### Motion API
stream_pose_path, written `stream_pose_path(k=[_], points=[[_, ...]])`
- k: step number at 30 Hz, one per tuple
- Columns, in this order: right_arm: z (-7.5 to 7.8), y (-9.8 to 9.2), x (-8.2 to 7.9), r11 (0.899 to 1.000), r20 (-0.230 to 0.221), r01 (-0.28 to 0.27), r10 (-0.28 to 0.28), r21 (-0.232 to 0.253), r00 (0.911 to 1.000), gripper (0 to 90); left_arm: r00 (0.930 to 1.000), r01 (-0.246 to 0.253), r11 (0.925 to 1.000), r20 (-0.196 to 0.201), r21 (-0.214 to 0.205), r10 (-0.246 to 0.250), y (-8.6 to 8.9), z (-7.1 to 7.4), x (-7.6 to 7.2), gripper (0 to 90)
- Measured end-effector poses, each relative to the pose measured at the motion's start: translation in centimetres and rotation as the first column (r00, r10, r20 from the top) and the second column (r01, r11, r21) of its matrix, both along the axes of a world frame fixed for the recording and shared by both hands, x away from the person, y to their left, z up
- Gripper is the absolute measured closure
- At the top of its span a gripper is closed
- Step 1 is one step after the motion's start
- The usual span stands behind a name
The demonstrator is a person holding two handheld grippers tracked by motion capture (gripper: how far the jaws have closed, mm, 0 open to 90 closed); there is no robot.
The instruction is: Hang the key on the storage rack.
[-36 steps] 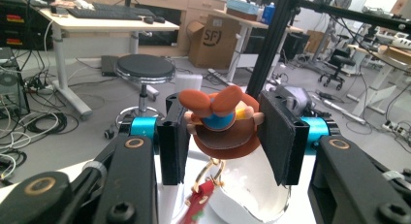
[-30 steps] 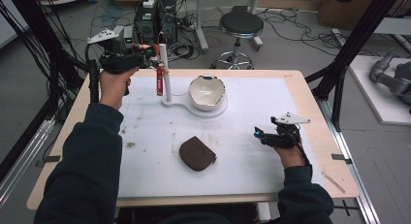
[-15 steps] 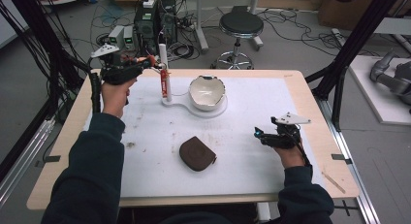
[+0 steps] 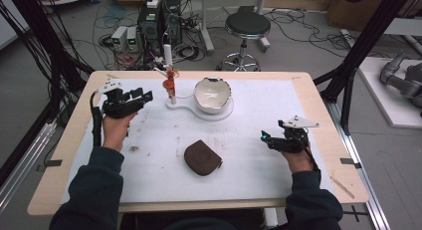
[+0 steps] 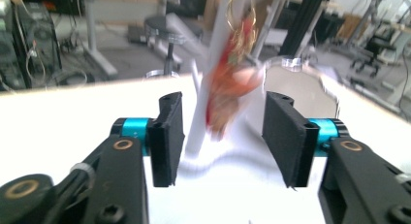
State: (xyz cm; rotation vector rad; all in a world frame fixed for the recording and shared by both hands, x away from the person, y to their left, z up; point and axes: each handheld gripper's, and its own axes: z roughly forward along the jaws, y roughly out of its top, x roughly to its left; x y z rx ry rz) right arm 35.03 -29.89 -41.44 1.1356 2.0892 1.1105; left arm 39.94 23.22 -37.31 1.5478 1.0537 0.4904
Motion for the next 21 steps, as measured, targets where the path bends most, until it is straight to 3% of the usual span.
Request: stream_pose_path(k=[4, 6, 7, 9, 11, 12, 15, 17, 21], points=[[0.0, 0.0, 0.0, 1.0, -0.002, -0.002, 0.002, -0.001, 1.0, 21.1, 1.0, -0.002, 0.9996, -0.006, -0.03, 0.001, 0.7, -2.0, -1.8, 39.6], [0.0, 0.0, 0.0, 1.0, -0.001, -0.004, 0.004, 0.0, 1.0, 21.2, 0.9998, -0.014, 0.9998, -0.011, -0.016, 0.014, 0.9, -2.9, -2.8, 30.5], [0.0, 0.0, 0.1, 1.0, -0.001, -0.007, 0.007, 0.0, 1.0, 21.1, 0.9999, -0.012, 0.9999, 0.001, -0.01, 0.012, 1.0, -3.4, -3.4, 24.8], [-0.1, 0.1, 0.1, 1.0, -0.003, -0.008, 0.008, 0.0, 1.0, 21.1, 0.9998, -0.001, 0.9999, 0.022, -0.011, 0.001, 1.1, -4.2, -4.4, 22.2], [-0.1, 0.1, 0.1, 1.0, -0.003, -0.01, 0.01, -0.002, 0.9999, 21.1, 0.9996, 0.011, 0.9999, 0.027, -0.013, -0.011, 1.1, -4.2, -4.9, 16.2], [-0.1, 0.1, 0.2, 1.0, -0.001, -0.015, 0.015, -0.003, 0.9999, 21.1, 0.9996, 0.011, 0.9999, 0.027, -0.013, -0.011, 1.1, -4.2, -4.9, 15.8], [0.0, 0.3, 0.1, 1.0, 0.0, -0.025, 0.025, -0.004, 0.9997, 21.1, 0.996, 0.031, 0.9992, 0.084, -0.026, -0.029, 1.0, -3.8, -5.8, 15.8], [0.0, 0.4, 0.2, 1.0, 0.0, -0.03, 0.03, -0.002, 0.9995, 21.1, 0.9959, 0.042, 0.9991, 0.08, -0.001, -0.042, 0.7, -4.0, -5.8, 15.8], [0.0, 0.4, 0.2, 1.0, -0.003, -0.028, 0.028, -0.003, 0.9996, 21.1, 0.9959, 0.056, 0.9983, 0.07, 0.011, -0.057, 0.6, -4.4, -5.5, 16.2]])
